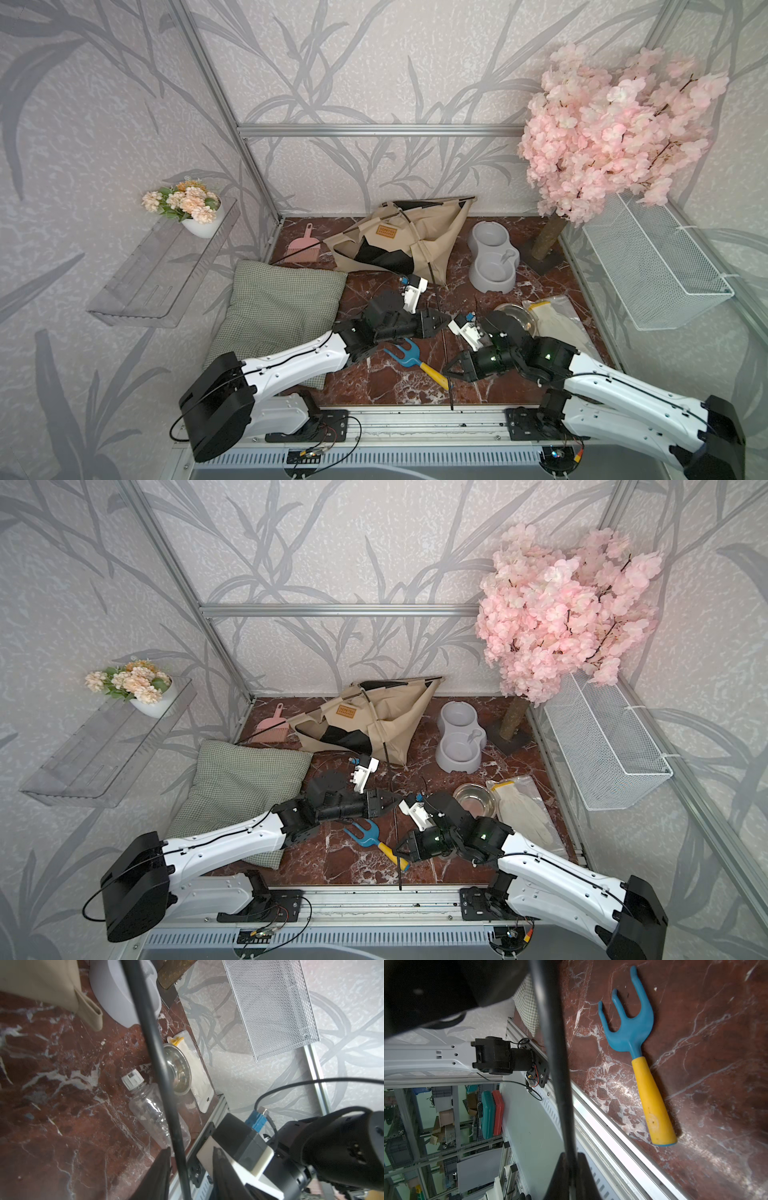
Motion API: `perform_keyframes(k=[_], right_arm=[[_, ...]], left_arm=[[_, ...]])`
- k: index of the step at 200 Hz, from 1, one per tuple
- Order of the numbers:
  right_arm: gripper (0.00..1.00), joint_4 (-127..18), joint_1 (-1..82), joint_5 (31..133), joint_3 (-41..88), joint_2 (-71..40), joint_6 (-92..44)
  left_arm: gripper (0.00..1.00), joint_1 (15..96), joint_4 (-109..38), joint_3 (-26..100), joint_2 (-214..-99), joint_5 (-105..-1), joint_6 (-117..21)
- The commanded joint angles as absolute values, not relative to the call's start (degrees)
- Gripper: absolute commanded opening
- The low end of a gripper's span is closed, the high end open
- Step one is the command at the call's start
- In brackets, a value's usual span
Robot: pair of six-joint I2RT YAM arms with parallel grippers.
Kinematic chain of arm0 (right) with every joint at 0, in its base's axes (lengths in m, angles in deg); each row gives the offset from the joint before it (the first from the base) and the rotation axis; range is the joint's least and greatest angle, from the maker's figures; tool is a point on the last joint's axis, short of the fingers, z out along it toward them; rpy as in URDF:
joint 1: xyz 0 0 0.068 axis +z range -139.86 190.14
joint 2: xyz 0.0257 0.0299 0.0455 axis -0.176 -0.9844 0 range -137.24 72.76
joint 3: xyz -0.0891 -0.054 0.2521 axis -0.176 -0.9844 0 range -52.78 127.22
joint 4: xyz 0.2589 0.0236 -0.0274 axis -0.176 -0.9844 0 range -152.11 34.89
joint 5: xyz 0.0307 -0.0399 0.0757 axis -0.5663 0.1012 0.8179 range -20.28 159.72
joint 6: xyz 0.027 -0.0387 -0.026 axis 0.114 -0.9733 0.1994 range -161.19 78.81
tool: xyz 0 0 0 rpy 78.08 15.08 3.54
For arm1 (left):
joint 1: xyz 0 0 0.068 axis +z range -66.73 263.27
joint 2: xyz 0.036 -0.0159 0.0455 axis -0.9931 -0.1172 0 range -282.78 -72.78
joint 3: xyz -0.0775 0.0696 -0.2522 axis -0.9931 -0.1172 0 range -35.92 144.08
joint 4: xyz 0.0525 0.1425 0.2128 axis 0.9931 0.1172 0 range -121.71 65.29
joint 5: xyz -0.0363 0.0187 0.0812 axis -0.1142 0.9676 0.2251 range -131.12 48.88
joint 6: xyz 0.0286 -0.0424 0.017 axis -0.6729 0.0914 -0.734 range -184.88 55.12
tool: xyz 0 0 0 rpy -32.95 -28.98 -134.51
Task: Install the tent frame in the tent.
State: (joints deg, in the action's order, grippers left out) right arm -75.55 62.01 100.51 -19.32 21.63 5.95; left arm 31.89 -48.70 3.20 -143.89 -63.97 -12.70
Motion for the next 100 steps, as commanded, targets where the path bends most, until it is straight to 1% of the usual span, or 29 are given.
perform_keyframes(k=[1, 15, 24, 33, 48, 54, 76, 92, 100], right_arm=[[0.0, -70.71, 61.71, 98.38, -16.5, 21.85, 6.73], [0.0, -71.11, 61.67, 98.1, -16.4, 22.05, 6.75], [0.0, -71.66, 61.65, 98.36, -16.37, 22.05, 6.69], [0.05, -72.55, 61.67, 98.54, -16.61, 22.42, 6.58], [0.14, -74.19, 61.64, 98.93, -17.28, 23.46, 6.67], [0.17, -74.96, 61.66, 98.9, -17.41, 23.92, 6.5], [0.19, -76.32, 61.65, 99.17, -17.4, 24.37, 5.68], [0.19, -75.73, 61.72, 99.37, -17.1, 22.62, 5.14], [0.21, -75.27, 61.72, 100.12, -16.91, 21.47, 4.76]], left_arm=[[0.19, 31.5, -51.75, 4.74, -144.3, -63.22, -13.76], [0.09, 31.75, -52.36, 5.4, -144.59, -62.68, -13.3], [0.04, 32.23, -51.59, 5.94, -144.8, -62.1, -12.9], [0.0, 33.15, -50.85, 6.32, -144.92, -61.99, -12.59], [0.0, 34.82, -49.76, 6.97, -145.05, -62.9, -12.23], [0.0, 35.25, -49.31, 7.21, -144.98, -62.99, -12.34], [0.0, 35.81, -48.67, 7.97, -145.37, -63.0, -13.15], [0.0, 36.05, -48.69, 8.84, -146.24, -63.81, -13.7], [0.0, 36.15, -48.38, 9.52, -146.67, -64.17, -14.18]])
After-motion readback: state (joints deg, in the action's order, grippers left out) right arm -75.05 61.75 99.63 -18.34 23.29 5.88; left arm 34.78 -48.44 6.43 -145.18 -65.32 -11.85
